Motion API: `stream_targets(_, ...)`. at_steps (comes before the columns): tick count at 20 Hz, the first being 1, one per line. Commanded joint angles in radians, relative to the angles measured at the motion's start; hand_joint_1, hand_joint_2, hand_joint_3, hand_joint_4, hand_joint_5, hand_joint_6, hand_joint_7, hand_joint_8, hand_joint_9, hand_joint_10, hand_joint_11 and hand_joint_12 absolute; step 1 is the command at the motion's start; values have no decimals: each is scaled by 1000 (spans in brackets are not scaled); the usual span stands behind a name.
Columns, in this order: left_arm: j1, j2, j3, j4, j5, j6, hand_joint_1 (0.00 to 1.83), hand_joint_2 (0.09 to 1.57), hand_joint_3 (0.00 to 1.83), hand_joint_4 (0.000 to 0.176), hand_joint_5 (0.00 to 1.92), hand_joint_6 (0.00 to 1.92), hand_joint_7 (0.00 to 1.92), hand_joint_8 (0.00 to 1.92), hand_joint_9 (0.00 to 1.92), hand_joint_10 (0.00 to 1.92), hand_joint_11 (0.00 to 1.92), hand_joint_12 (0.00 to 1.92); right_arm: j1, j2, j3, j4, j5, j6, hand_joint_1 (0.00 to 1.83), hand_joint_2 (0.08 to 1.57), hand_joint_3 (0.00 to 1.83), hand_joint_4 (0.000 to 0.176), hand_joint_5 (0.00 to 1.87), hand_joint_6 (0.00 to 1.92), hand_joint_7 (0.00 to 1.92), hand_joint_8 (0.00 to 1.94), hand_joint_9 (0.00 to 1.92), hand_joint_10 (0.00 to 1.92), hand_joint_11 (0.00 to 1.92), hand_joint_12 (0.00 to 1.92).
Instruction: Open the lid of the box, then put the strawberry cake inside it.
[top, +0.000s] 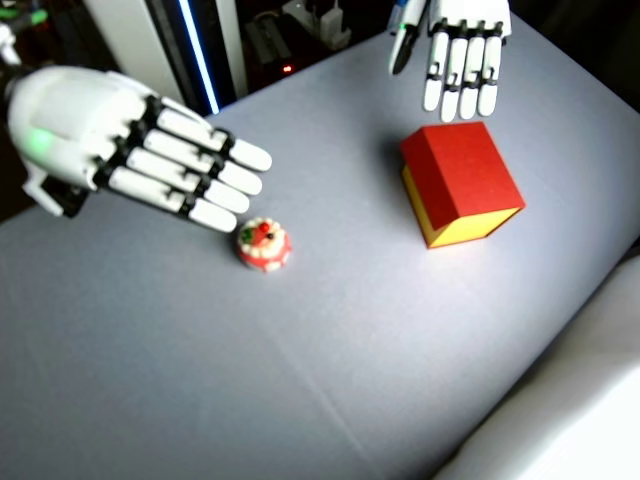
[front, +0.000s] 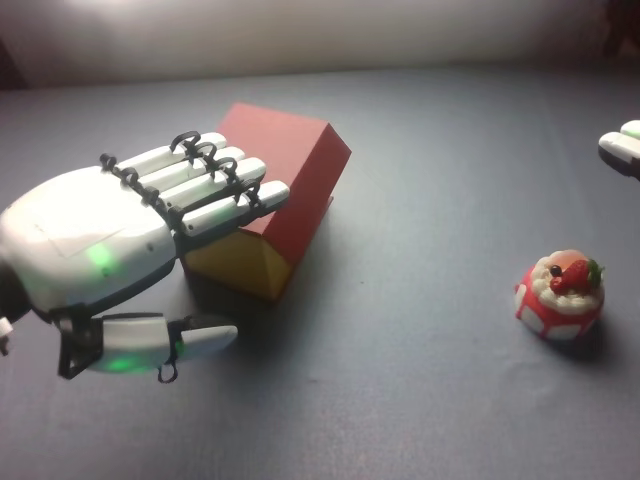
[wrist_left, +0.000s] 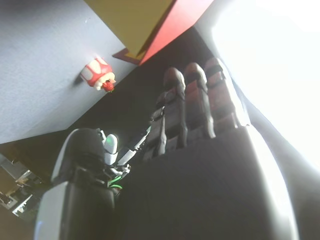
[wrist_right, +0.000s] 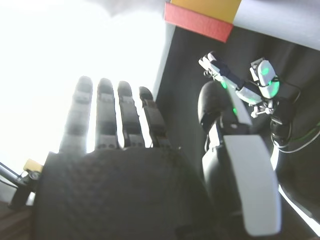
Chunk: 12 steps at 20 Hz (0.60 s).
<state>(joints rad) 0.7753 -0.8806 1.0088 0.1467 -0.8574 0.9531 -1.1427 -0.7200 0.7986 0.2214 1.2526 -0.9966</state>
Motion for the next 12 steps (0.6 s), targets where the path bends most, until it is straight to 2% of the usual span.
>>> stream_targets(1, -16, -4, 3, -13, -100, 1, 279, 1226, 21, 42, 0, 0, 0, 0, 0, 0, 0, 0, 10, -2, 3, 7, 119, 2, 482, 1265, 21, 0, 0, 0, 0, 0, 0, 0, 0, 0)
stream_targets(3, -28, -16, 13, -14, -80, -2, 328, 1229, 14, 48, 0, 0, 0, 0, 0, 0, 0, 0, 6, -4, 3, 10, 119, 5, 452, 1266, 17, 0, 0, 0, 0, 0, 0, 0, 0, 0)
stream_targets(4, -34, -22, 18, -14, -71, -2, 337, 1233, 14, 40, 0, 0, 0, 0, 0, 0, 0, 0, 6, -4, 3, 10, 119, 6, 444, 1268, 17, 0, 0, 0, 0, 0, 0, 0, 0, 0)
stream_targets(6, -54, -42, 35, -16, -58, -2, 448, 1224, 6, 59, 0, 0, 0, 0, 0, 0, 0, 0, 4, -6, 4, 12, 119, 8, 440, 1265, 11, 0, 0, 0, 0, 0, 0, 0, 0, 0)
stream_targets(8, -68, -63, 46, -17, -66, 1, 547, 1212, 0, 60, 0, 0, 0, 0, 0, 0, 0, 0, 0, -11, 8, 14, 119, 17, 462, 1262, 8, 0, 0, 0, 0, 0, 0, 0, 0, 0)
stream_targets(9, -75, -71, 50, -18, -63, 8, 636, 1212, 0, 87, 0, 0, 0, 0, 0, 0, 0, 0, -2, -12, 9, 14, 119, 20, 491, 1260, 5, 0, 0, 0, 0, 0, 0, 0, 0, 0)
stream_targets(11, -104, -100, 70, -30, -28, 33, 660, 1211, 0, 94, 0, 0, 0, 0, 0, 0, 0, 0, -6, -13, 10, 16, 119, 28, 499, 1259, 5, 0, 0, 0, 0, 0, 0, 0, 0, 0)
stream_targets(12, -111, -110, 79, -32, -20, 33, 781, 1200, 0, 158, 0, 0, 0, 0, 0, 0, 0, 0, -8, -15, 11, 16, 119, 31, 484, 1263, 6, 0, 0, 0, 0, 0, 0, 0, 0, 0)
